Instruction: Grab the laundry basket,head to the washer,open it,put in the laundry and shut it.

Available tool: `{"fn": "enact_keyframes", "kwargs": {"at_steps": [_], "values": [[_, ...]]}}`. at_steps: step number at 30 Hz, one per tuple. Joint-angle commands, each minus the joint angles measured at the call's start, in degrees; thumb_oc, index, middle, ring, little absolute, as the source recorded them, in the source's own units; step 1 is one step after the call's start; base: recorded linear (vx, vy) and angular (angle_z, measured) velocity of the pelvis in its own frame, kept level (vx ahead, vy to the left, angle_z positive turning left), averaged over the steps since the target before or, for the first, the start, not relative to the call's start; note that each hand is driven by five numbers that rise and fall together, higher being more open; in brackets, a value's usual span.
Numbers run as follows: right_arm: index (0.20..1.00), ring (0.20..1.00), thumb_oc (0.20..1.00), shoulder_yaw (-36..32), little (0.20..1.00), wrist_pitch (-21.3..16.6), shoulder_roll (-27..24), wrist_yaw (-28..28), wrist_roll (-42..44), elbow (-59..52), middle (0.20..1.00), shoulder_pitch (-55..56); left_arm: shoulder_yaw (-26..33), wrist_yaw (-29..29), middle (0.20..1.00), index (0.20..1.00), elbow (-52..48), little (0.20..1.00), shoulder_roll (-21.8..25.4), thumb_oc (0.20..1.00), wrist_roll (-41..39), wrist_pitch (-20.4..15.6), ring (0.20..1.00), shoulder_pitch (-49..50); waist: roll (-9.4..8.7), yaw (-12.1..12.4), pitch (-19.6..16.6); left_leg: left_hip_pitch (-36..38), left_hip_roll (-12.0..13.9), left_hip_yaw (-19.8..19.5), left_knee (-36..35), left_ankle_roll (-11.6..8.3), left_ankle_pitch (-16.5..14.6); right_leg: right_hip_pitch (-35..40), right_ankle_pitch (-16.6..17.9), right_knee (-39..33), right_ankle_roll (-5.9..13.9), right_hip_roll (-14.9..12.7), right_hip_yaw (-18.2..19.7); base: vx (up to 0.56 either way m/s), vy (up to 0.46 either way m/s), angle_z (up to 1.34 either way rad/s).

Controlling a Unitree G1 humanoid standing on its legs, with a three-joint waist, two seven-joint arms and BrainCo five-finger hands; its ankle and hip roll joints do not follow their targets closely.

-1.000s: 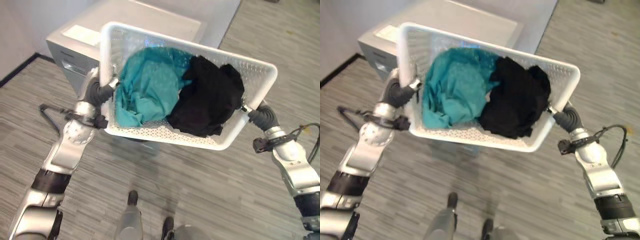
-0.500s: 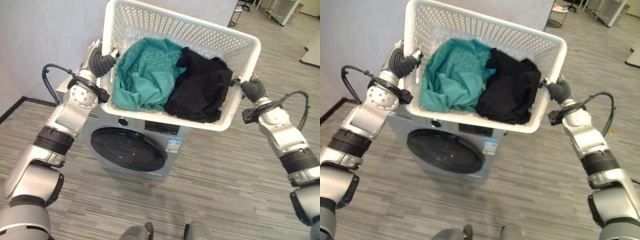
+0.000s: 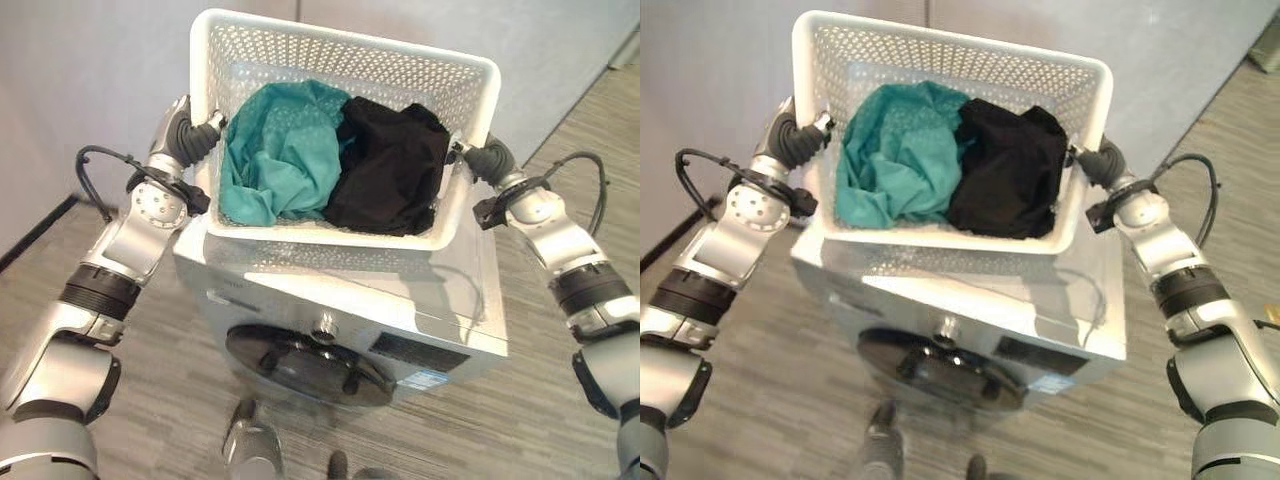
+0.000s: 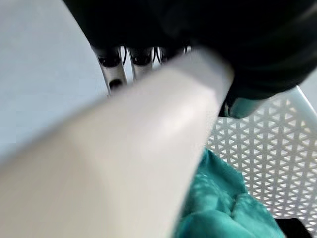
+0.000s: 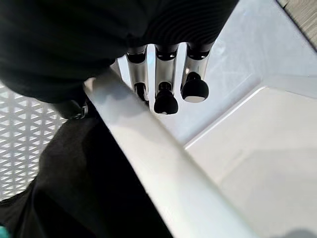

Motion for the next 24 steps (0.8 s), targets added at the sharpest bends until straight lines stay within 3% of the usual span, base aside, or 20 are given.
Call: {"fn": "enact_keyframes", "kwargs": {"at_steps": [1,5,6,12,17,19,20,22,23,24], "values": [[0.2,0.2,0.2,-1.2,0.2,2.7,-7.2,3.9,-0.7,1.6,0.2,4.4,1.9,-2.3,0.2,0.2,3.8,0.2,4.6,0.2,0.4,-0.2,0.2,-6.0,0.4,-0.6,-2.3,4.1,-1.2,4.3,2.6,3.18,-6.4,-1.9,-3.5,1.7,-3.38,2.9,-4.1,0.11,0.105,-0.28],[0.2,0.2,0.2,-9.7,0.2,3.0,-14.0,7.8,-1.7,-6.4,0.2,15.9,0.4,-5.4,0.2,0.2,2.0,0.2,8.7,0.2,0.8,0.1,0.2,-6.3,0.27,-1.9,-2.4,5.3,-1.3,5.8,2.2,3.67,-7.5,-1.8,-3.2,1.4,-2.47,2.0,-3.3,0.08,0.079,-0.09],[0.2,0.2,0.2,-14.5,0.2,3.1,-16.7,9.4,-1.2,-8.7,0.2,21.3,1.3,-7.9,0.2,0.2,-0.3,0.2,10.5,0.2,-0.6,0.3,0.2,-4.3,0.22,-2.2,-2.4,5.7,-1.2,6.7,1.4,3.92,-7.0,-2.1,-2.4,0.9,-2.1,1.9,-2.6,0.05,0.046,-0.24],[0.2,0.2,0.2,-23.1,0.2,3.9,-20.7,13.3,-0.7,-10.3,0.2,30.9,6.8,-13.6,0.2,0.2,-8.5,0.2,15.7,0.2,-5.8,0.7,0.2,4.9,-0.01,-2.6,-2.8,7.5,-0.2,9.3,-0.7,3.98,-7.4,-2.1,-1.4,-0.8,-1.22,1.8,-1.1,0.05,0.019,-0.28],[0.2,0.2,0.2,-23.4,0.2,4.4,-23.4,15.4,0.1,-7.0,0.2,30.2,10.7,-17.3,0.2,0.2,-13.8,0.2,19.1,0.2,-8.0,2.0,0.2,11.2,0.02,-2.5,-3.0,8.3,0.3,10.8,-1.9,4.07,-7.3,-2.1,-0.4,-2.3,-0.85,1.9,-0.1,0.02,0.003,-0.25],[0.2,0.2,0.2,-23.0,0.2,4.9,-26.2,17.0,0.9,-4.4,0.2,29.3,12.6,-19.1,0.2,0.2,-16.5,0.2,22.7,0.2,-9.9,2.4,0.2,14.0,0.08,-2.2,-3.3,8.7,0.5,11.3,-2.5,3.93,-7.1,-1.9,0.0,-3.1,-0.58,1.8,0.0,0.05,0.008,-0.2],[0.2,0.2,0.2,-20.6,0.2,4.8,-28.1,18.1,1.3,-1.5,0.2,26.2,13.7,-19.6,0.2,0.2,-18.6,0.2,25.4,0.2,-11.7,1.9,0.2,15.5,0.21,-1.6,-3.8,9.3,0.6,11.6,-3.7,3.87,-6.7,-1.3,0.6,-4.4,-0.29,1.6,-0.1,0.05,0.009,-0.1],[0.2,0.2,0.2,-16.0,0.2,4.8,-27.8,17.5,1.4,1.8,0.2,20.3,13.6,-17.8,0.2,0.2,-18.2,0.2,25.1,0.2,-12.2,1.1,0.2,14.6,0.32,-1.3,-4.0,9.6,0.6,11.8,-4.4,3.8,-6.4,-0.9,0.9,-5.1,-0.1,1.3,-0.5,0.02,0.004,-0.17],[0.555,0.555,0.555,-13.9,0.555,4.6,-26.7,16.7,1.7,3.0,0.555,17.4,13.3,-16.7,0.507,0.507,-17.3,0.507,24.0,0.507,-12.0,0.9,0.507,13.8,0.36,-1.3,-4.1,9.7,0.6,11.8,-4.5,3.83,-6.5,-0.6,0.9,-5.4,-0.07,1.2,-0.6,0.01,0.006,-0.19],[1.0,1.0,1.0,-10.5,1.0,4.4,-24.0,14.7,2.6,6.7,1.0,12.1,11.8,-14.8,1.0,1.0,-14.8,1.0,20.8,1.0,-12.1,0.9,1.0,11.5,0.41,-0.9,-4.4,9.8,0.4,11.7,-4.6,3.86,-6.6,-0.2,1.0,-5.8,-0.14,1.1,-0.7,0.01,0.004,-0.06]]}}
